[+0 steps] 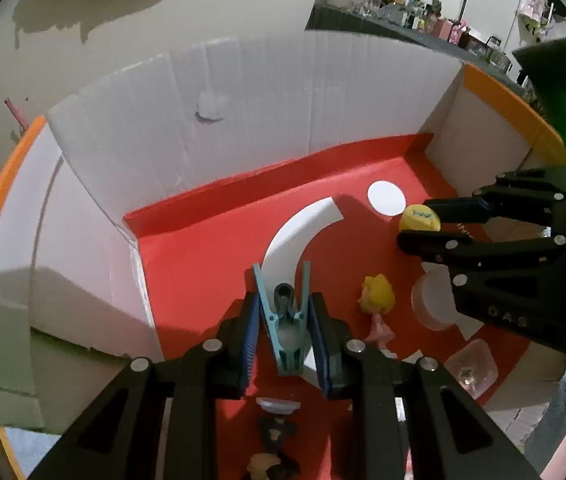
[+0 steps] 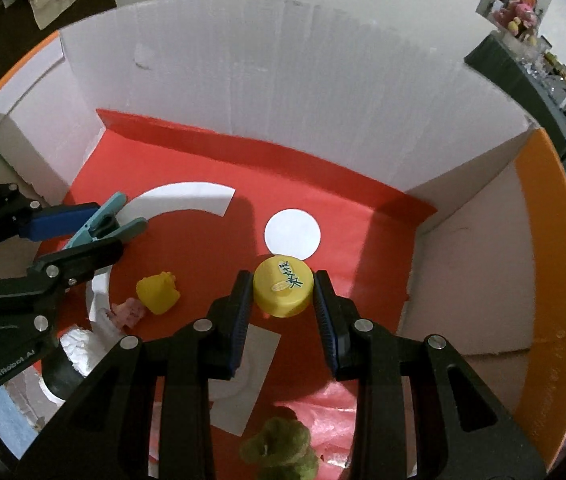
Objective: Organize objects
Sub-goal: 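Carry the clothespin and yellow cap with both tools into the red-lined box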
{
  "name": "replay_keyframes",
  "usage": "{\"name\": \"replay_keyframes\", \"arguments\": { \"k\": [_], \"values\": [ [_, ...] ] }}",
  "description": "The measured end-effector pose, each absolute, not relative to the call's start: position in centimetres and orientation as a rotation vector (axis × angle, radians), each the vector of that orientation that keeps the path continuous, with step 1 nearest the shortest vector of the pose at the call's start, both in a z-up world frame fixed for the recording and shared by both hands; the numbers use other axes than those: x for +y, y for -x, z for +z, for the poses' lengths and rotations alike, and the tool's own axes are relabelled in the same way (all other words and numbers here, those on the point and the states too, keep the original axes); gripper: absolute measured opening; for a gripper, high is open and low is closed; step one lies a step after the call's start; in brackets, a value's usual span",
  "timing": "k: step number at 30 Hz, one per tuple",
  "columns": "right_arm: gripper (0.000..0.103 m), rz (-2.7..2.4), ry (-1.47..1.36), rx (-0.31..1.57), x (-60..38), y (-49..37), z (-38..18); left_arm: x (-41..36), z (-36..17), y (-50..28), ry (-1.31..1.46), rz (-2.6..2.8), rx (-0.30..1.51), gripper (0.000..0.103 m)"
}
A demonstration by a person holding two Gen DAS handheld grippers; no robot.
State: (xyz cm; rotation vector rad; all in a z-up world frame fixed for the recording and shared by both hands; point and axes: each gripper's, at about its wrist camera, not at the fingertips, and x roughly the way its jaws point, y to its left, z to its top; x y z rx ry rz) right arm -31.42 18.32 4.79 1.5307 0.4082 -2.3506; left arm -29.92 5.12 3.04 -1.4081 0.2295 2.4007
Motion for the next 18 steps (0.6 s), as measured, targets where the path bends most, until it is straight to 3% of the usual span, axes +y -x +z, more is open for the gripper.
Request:
{"name": "replay_keyframes", "arguments": {
  "k": [18],
  "values": [
    [0.030, -2.355, -1.530, 0.392, 20.0, 30.8, 5.0, 4.6, 3.2, 29.2, 1.423, 2.396, 0.228, 0.026]
  ]
}}
